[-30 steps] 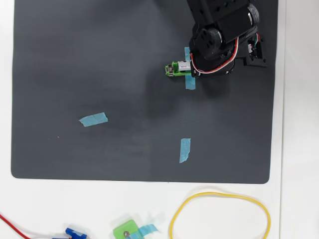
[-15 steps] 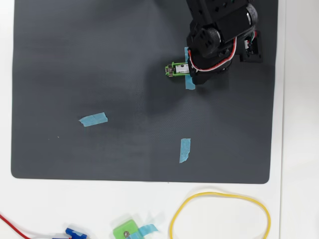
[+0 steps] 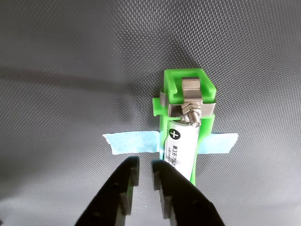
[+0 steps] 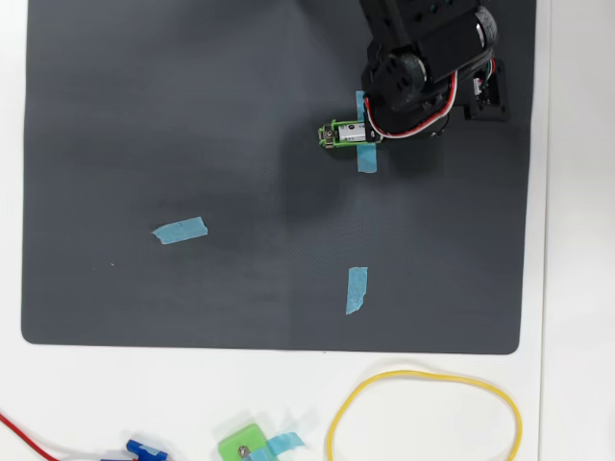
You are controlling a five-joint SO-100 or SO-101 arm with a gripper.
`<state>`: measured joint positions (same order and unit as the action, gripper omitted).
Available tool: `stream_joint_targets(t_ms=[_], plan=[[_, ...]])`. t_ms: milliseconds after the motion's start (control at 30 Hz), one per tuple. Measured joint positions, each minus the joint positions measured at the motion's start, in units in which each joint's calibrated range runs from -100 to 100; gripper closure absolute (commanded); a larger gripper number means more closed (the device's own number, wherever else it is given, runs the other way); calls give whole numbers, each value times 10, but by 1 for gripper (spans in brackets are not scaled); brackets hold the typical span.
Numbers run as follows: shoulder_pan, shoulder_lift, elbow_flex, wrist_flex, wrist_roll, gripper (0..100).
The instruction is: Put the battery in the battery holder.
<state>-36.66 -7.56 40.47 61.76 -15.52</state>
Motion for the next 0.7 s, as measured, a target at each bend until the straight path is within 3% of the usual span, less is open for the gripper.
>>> stream_joint_targets(t_ms=[700], plan=[[0, 1, 0, -3, 27, 100]])
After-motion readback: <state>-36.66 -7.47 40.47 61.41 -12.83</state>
